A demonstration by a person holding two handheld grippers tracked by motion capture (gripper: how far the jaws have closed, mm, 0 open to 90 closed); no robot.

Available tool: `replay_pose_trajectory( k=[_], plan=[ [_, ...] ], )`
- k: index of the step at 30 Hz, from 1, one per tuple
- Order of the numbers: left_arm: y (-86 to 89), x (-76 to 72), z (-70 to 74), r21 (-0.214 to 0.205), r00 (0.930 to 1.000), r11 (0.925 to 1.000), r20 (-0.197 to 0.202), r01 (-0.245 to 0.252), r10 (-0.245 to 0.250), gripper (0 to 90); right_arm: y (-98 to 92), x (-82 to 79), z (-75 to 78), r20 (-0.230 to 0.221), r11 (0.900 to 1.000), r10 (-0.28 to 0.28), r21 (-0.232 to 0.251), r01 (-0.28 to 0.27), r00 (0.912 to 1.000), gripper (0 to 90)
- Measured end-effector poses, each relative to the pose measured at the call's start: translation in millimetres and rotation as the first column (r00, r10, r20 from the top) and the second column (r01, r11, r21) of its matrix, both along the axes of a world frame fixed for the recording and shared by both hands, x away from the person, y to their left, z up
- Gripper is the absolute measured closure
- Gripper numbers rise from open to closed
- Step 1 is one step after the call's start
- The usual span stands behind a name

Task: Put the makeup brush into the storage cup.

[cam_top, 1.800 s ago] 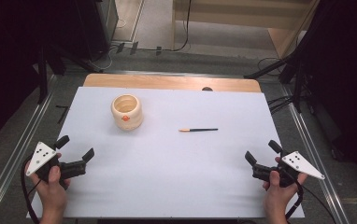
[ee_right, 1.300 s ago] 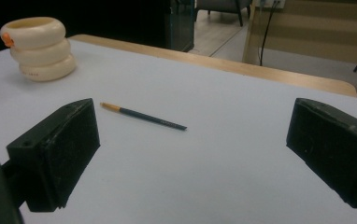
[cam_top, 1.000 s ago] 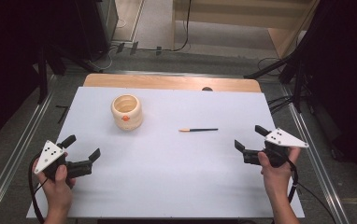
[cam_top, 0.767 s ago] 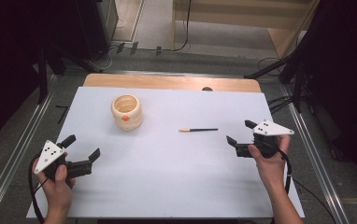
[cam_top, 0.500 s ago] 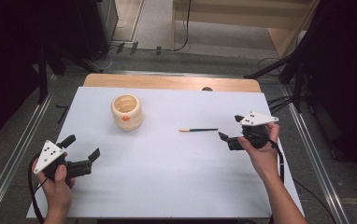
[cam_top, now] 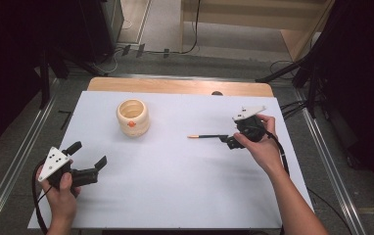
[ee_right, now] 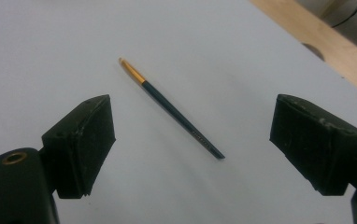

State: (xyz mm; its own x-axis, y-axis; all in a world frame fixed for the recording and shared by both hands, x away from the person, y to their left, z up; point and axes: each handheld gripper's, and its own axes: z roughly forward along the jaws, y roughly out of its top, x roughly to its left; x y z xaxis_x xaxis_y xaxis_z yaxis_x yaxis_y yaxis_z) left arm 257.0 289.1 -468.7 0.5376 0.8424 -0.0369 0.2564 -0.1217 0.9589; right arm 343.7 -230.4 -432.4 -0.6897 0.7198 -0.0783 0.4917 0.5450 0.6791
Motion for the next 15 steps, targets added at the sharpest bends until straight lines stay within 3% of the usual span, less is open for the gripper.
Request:
replay_pose_trajectory(
  k=[6, 15],
  plan=[
    [-1.3, 0.4, -0.5, 0.003, 1.0000, 1.0000, -0.003, 0.007, -0.007, 0.0, 17.0, 18.9, -6.8, -0.121, 0.9936, 0.061, -0.087, -0.072, 0.9908, 17.4],
    [-2.4, 0.3, -0.3, -0.002, 0.9999, 0.9999, 0.000, 0.015, -0.015, 0.0, 38.1, 41.8, -20.9, -0.232, 0.9760, 0.058, -0.192, -0.104, 0.9710, 23.7]
  ],
)
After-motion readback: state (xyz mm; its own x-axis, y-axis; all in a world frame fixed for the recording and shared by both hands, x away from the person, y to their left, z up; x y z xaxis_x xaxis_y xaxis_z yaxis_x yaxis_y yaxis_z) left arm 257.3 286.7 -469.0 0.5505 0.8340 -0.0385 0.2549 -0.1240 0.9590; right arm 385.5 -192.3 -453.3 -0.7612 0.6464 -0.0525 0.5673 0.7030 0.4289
